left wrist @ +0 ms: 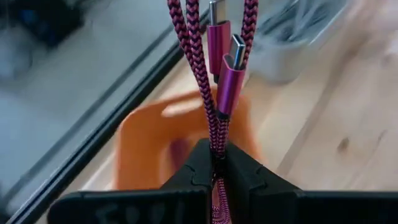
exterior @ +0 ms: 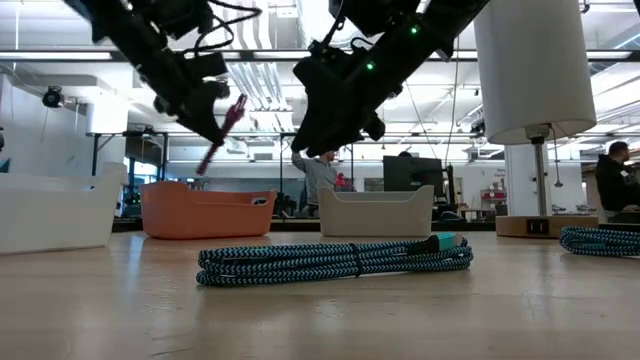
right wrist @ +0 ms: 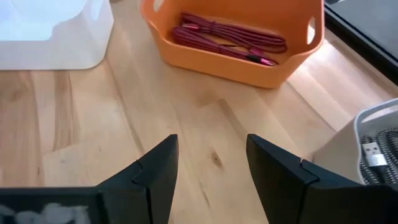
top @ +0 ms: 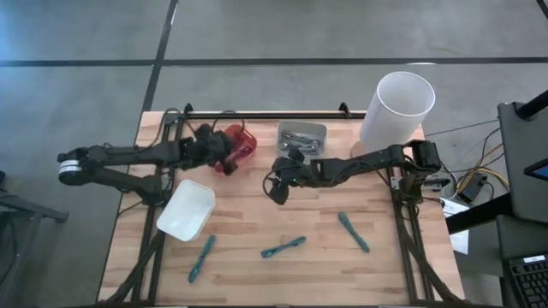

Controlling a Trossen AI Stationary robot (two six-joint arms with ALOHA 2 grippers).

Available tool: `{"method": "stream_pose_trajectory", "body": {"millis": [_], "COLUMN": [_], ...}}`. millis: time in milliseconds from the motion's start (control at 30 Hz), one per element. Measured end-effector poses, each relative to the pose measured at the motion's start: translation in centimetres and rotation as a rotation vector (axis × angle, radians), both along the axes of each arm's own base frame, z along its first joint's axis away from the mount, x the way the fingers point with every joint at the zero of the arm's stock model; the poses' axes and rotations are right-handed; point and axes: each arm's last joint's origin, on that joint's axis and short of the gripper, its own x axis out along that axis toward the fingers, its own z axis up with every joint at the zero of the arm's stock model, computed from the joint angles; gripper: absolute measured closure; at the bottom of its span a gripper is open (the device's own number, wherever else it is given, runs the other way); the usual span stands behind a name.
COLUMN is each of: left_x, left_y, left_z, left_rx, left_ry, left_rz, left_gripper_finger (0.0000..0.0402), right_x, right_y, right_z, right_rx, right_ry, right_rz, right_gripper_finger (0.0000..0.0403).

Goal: Pick & Place USB Port
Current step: Put the pink USB cable into the orange bin

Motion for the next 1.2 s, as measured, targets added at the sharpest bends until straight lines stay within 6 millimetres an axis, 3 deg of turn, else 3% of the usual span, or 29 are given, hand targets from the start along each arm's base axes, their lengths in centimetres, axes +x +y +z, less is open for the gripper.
{"method": "stream_pose_trajectory", "body": {"millis": [100, 233, 767, 1200], "left_x": [-0.7, -1.4, 0.6, 2.3], "left_y": [0.7, 1.6, 3.2, 4.8], "left_z": [1.3, 1.4, -5.4, -8.7], "left_rx": [-0.070, -0.125, -0.269, -0.389], "left_ry": [0.069, 0.142, 0.307, 0.412], "left_rz": [0.079, 0.157, 0.117, 0.121], "left_gripper_finger": [0.0386, 0.0385, 0.0385, 0.0381], "right_x": [0.0, 0.0, 0.1, 0.1], "right_y": [0.3, 0.4, 1.3, 1.3], "right_z": [0.0, 0.0, 0.0, 0.0], "right_rx": [0.000, 0.001, 0.058, 0.059], "right_ry": [-0.001, -0.003, -0.008, -0.008], "right_rz": [0.007, 0.010, 0.068, 0.070], "right_gripper_finger": [0.0216, 0.0216, 0.0216, 0.0216]}}
